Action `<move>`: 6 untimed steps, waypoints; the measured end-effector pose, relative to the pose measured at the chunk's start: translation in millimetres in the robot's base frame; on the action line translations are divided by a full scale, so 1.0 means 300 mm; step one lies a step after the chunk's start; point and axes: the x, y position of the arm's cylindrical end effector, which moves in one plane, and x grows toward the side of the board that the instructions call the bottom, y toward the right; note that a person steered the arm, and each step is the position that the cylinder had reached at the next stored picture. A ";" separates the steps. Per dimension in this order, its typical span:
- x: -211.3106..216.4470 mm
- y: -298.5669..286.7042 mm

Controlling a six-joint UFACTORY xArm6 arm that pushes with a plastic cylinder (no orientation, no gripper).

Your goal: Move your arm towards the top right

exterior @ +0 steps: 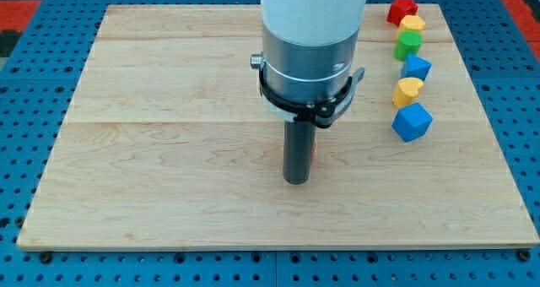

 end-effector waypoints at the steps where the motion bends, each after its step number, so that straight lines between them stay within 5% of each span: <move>1: -0.049 0.000; 3: -0.061 0.000; 4: 0.048 0.017; 6: 0.087 0.253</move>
